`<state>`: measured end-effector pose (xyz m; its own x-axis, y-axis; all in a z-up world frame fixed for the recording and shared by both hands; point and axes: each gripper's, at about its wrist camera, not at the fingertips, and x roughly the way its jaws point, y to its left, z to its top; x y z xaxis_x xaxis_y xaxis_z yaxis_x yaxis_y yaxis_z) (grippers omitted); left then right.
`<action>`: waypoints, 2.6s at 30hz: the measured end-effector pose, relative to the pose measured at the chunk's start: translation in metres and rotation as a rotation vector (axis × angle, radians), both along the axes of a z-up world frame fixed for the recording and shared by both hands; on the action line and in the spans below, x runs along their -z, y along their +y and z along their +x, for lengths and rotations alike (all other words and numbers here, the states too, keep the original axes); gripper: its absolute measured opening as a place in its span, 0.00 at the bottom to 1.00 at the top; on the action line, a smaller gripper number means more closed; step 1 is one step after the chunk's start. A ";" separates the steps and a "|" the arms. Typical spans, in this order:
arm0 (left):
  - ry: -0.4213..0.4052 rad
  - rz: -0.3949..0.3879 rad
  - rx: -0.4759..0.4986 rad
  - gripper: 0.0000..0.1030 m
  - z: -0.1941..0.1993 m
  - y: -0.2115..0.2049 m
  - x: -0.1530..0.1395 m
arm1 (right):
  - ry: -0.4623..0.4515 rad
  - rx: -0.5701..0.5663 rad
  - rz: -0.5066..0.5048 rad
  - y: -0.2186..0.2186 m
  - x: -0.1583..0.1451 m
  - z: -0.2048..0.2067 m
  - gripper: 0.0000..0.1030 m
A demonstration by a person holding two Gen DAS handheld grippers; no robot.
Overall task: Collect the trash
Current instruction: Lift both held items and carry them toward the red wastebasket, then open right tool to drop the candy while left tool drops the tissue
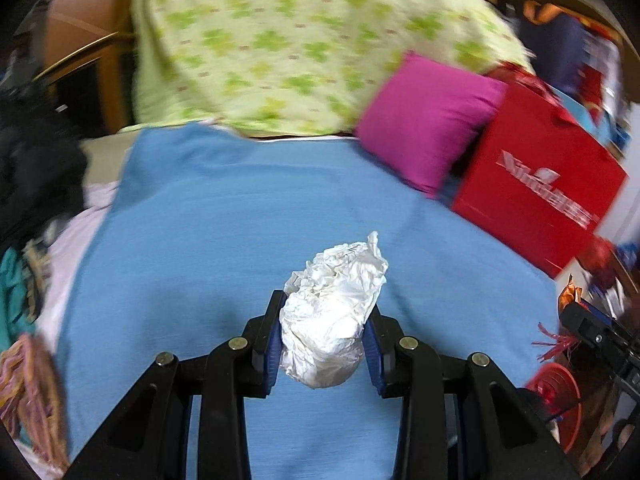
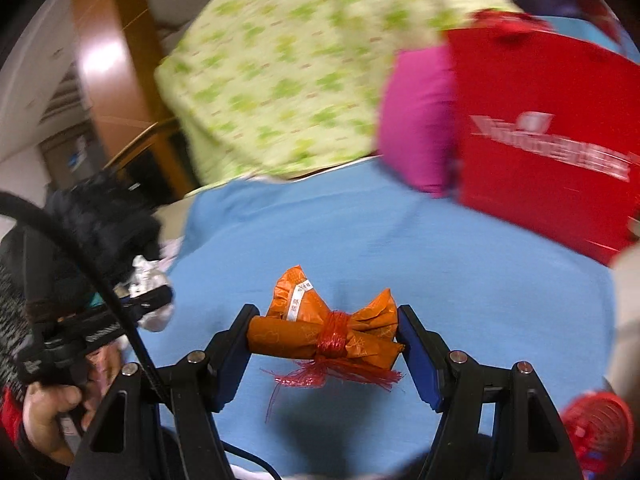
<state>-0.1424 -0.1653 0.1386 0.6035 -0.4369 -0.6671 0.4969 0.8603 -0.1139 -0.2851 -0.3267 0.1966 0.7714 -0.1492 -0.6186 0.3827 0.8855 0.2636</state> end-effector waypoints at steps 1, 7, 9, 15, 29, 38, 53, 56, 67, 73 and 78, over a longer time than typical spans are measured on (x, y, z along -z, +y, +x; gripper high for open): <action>0.001 -0.003 0.040 0.36 -0.007 -0.018 -0.001 | 0.006 0.035 -0.002 -0.012 -0.001 -0.012 0.70; 0.010 -0.003 0.239 0.36 -0.048 -0.102 -0.002 | 0.050 0.282 0.001 -0.082 0.007 -0.104 0.70; 0.010 0.003 0.300 0.36 -0.064 -0.126 -0.002 | 0.074 0.351 0.009 -0.100 0.014 -0.132 0.70; 0.038 0.036 0.500 0.36 -0.121 -0.198 0.011 | 0.149 0.495 0.039 -0.133 0.040 -0.201 0.70; 0.124 0.146 0.757 0.36 -0.213 -0.296 0.055 | 0.264 0.589 0.087 -0.161 0.091 -0.259 0.70; 0.157 0.198 0.782 0.36 -0.227 -0.321 0.077 | 0.303 0.593 0.107 -0.170 0.110 -0.262 0.70; 0.186 0.230 0.793 0.36 -0.234 -0.335 0.095 | 0.321 0.606 0.112 -0.172 0.114 -0.266 0.70; 0.191 0.235 0.793 0.36 -0.235 -0.337 0.099 | 0.319 0.609 0.115 -0.172 0.115 -0.266 0.71; 0.196 0.238 0.790 0.36 -0.235 -0.339 0.102 | 0.348 0.630 0.116 -0.183 0.124 -0.267 0.85; 0.204 0.242 0.781 0.36 -0.232 -0.340 0.105 | 0.330 0.658 0.067 -0.187 0.111 -0.273 0.95; 0.211 0.245 0.773 0.36 -0.230 -0.342 0.109 | 0.277 0.683 -0.009 -0.178 0.081 -0.284 0.95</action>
